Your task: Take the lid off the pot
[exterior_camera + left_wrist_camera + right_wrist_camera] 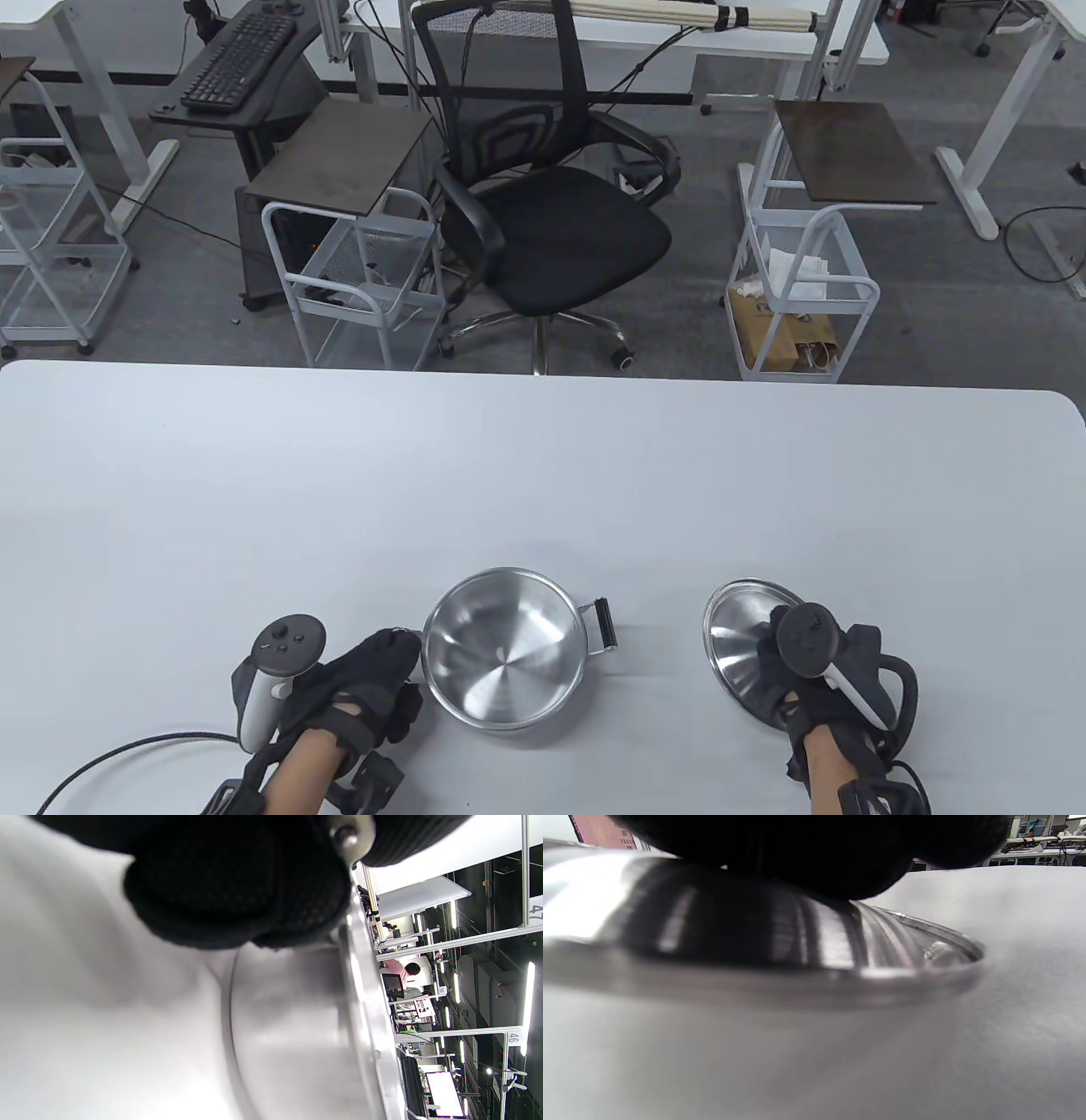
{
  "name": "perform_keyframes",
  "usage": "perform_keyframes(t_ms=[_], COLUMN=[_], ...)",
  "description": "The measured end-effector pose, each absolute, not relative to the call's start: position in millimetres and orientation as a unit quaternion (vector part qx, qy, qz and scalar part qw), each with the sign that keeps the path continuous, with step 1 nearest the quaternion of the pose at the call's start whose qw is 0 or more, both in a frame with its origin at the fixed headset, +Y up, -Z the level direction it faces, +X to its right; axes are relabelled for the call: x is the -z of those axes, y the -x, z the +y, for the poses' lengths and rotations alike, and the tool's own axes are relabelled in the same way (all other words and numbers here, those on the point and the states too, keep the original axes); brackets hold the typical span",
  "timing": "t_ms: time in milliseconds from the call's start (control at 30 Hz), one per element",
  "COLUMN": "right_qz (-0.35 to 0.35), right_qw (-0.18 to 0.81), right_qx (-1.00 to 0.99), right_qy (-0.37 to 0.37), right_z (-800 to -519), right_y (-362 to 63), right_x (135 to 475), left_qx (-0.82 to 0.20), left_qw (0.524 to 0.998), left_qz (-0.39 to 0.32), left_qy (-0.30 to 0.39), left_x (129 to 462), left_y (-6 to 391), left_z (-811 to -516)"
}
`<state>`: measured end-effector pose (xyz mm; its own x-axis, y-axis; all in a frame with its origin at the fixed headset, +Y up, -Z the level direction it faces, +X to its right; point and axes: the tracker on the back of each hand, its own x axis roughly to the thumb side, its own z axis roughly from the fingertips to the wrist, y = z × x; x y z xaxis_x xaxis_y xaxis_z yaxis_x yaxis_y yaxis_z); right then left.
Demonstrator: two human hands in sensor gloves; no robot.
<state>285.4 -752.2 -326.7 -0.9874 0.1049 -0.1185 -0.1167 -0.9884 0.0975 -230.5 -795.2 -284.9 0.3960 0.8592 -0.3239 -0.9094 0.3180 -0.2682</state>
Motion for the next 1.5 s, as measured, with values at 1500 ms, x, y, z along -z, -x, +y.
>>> perform_keyframes(t_ms=[1500], right_qz=[0.019], right_qw=[0.287], right_qx=[-0.95], right_qy=[0.119], right_z=[-754.6], right_y=[-296.3], right_x=[312.7], left_qx=[-0.572], left_qw=[0.796], left_qz=[0.101], left_qy=[0.172], left_x=[280.7], left_y=[250.4], left_z=[-794.8])
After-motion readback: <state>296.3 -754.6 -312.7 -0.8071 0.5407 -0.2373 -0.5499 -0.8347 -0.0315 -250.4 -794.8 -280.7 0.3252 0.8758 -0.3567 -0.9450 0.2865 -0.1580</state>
